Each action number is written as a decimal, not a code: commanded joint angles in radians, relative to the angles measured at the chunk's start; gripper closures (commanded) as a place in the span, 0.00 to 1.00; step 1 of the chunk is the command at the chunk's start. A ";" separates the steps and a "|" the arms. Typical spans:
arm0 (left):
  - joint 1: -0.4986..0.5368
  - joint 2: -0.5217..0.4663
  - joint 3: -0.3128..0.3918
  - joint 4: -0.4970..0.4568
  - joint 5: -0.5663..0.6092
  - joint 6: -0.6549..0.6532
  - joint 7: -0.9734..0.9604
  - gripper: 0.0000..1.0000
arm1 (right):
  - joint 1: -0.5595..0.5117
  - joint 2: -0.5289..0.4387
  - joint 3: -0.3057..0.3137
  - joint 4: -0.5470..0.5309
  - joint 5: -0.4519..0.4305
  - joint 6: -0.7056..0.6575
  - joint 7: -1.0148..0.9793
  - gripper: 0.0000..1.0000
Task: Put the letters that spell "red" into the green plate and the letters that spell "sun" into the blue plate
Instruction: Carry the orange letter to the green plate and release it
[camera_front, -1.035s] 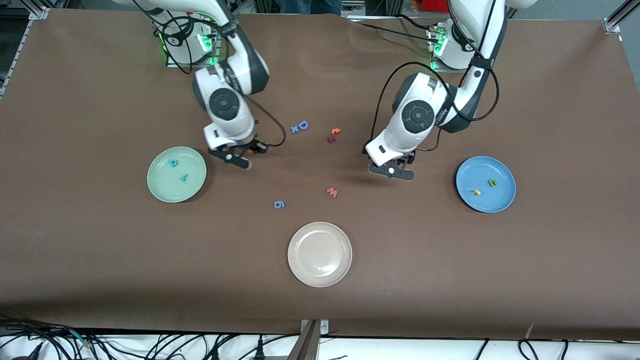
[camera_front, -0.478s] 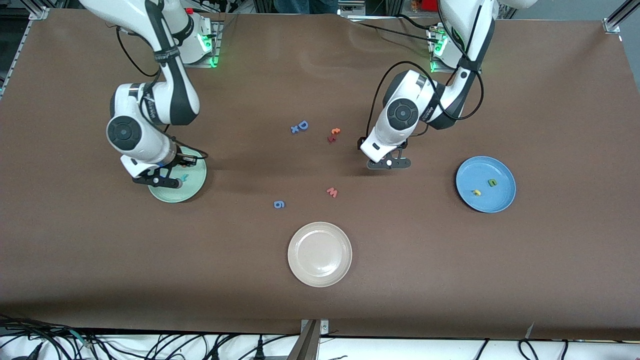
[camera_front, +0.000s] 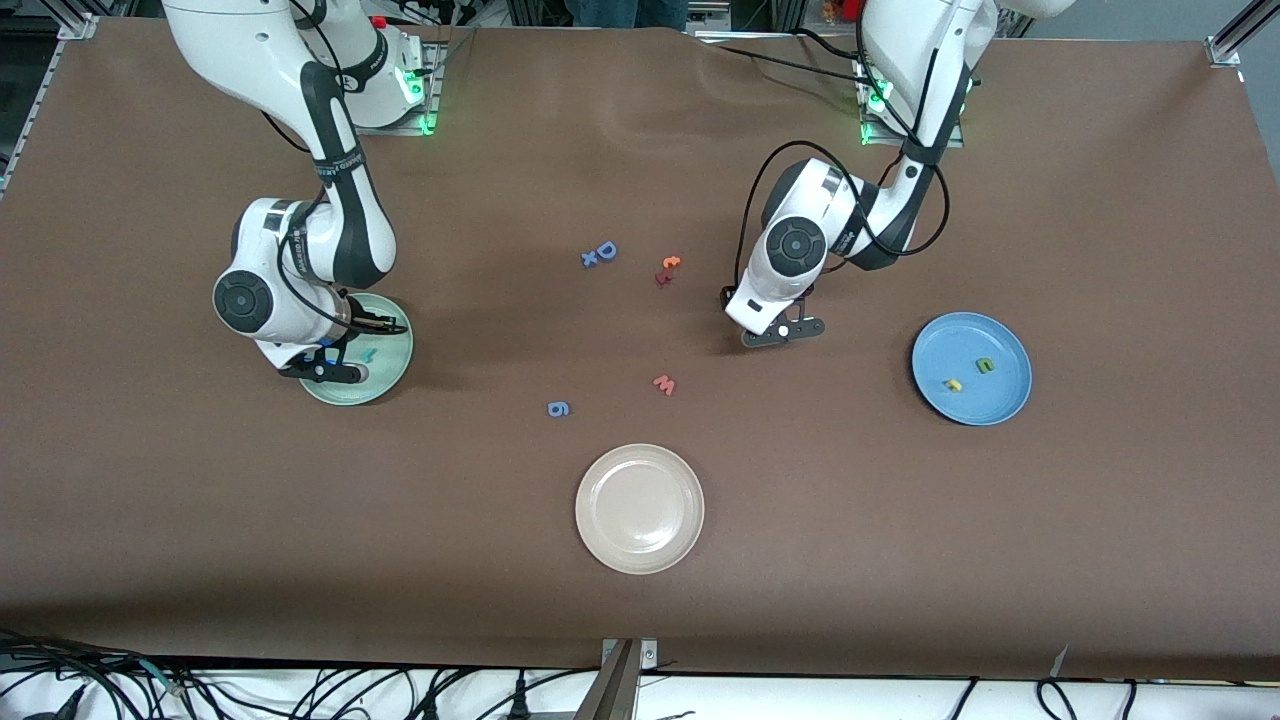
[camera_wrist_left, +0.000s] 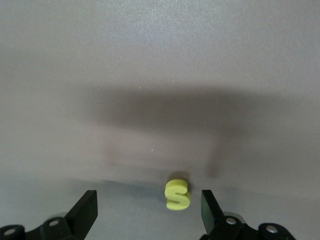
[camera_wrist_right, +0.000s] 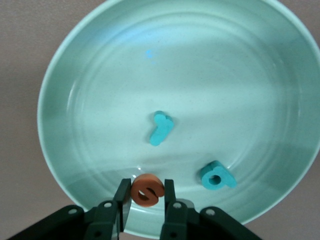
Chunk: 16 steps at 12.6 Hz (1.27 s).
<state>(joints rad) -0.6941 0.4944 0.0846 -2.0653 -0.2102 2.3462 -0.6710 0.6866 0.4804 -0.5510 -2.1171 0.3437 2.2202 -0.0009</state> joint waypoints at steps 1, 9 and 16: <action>-0.019 0.021 0.001 0.010 -0.002 0.044 -0.085 0.12 | -0.013 -0.008 0.006 0.017 0.021 -0.011 -0.025 0.00; -0.042 0.049 0.001 0.010 0.011 0.059 -0.071 0.50 | -0.013 -0.029 0.002 0.398 -0.032 -0.440 -0.019 0.00; -0.028 0.026 0.015 0.014 0.012 0.055 0.010 0.96 | -0.001 -0.043 -0.053 0.756 -0.104 -0.792 -0.025 0.00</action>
<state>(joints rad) -0.7258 0.5134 0.0831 -2.0581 -0.2098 2.3909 -0.7179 0.6839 0.4375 -0.5890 -1.4541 0.2538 1.5117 -0.0078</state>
